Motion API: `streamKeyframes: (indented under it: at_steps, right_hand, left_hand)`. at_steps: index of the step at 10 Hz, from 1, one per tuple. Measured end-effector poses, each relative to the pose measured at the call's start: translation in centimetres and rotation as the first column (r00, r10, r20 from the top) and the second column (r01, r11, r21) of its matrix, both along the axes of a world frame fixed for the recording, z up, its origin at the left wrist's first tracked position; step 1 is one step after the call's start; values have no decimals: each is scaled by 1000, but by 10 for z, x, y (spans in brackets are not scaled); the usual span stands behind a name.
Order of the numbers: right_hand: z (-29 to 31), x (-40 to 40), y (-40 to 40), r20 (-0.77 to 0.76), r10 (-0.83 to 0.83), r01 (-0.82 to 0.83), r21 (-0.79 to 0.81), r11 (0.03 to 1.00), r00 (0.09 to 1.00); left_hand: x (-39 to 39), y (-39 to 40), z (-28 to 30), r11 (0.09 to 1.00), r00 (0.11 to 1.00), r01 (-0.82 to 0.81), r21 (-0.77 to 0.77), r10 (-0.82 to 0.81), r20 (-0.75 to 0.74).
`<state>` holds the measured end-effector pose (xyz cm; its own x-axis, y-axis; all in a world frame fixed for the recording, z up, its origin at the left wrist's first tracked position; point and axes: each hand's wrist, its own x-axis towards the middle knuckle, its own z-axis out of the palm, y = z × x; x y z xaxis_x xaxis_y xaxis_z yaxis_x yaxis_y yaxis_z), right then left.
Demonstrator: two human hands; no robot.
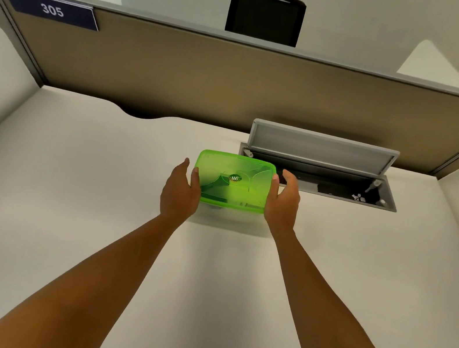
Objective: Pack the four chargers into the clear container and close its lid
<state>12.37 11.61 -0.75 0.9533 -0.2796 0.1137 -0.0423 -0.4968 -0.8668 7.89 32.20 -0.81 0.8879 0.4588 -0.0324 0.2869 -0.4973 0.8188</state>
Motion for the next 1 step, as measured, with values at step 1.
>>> streamKeyframes:
  at_steps: [1]
  right_hand:
    - [20, -14, 10, 73, 143, -122, -232, 965, 987]
  left_hand:
    - [-17, 4, 14, 973, 993, 72, 218, -90, 75]
